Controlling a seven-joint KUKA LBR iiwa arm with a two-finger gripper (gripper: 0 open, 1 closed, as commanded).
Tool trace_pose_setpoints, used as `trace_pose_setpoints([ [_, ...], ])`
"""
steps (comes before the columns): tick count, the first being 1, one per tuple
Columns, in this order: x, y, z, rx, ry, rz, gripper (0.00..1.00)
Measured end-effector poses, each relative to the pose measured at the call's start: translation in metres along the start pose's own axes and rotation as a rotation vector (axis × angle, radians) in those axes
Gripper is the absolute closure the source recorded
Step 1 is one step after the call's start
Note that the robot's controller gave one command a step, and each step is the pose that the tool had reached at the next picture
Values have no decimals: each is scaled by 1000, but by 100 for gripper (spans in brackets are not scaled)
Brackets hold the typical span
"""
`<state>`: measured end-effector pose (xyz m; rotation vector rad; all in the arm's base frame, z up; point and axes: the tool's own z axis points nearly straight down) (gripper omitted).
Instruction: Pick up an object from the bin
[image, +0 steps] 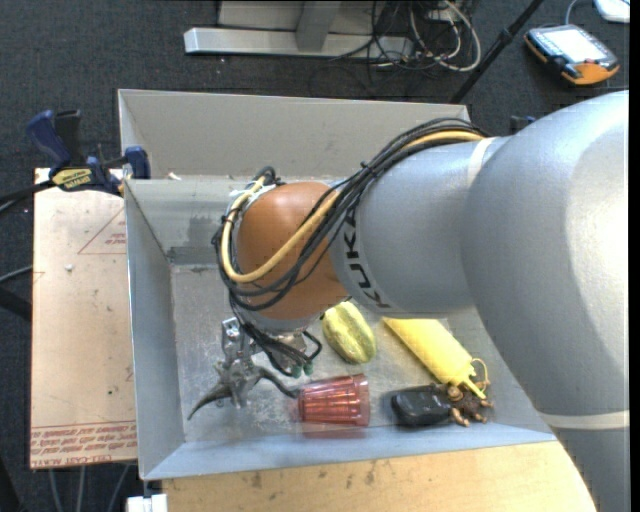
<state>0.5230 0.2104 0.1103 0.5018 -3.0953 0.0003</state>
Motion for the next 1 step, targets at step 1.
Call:
trace_pose_setpoints([
  [1, 12, -16, -192, 0, -15, 25, 100],
])
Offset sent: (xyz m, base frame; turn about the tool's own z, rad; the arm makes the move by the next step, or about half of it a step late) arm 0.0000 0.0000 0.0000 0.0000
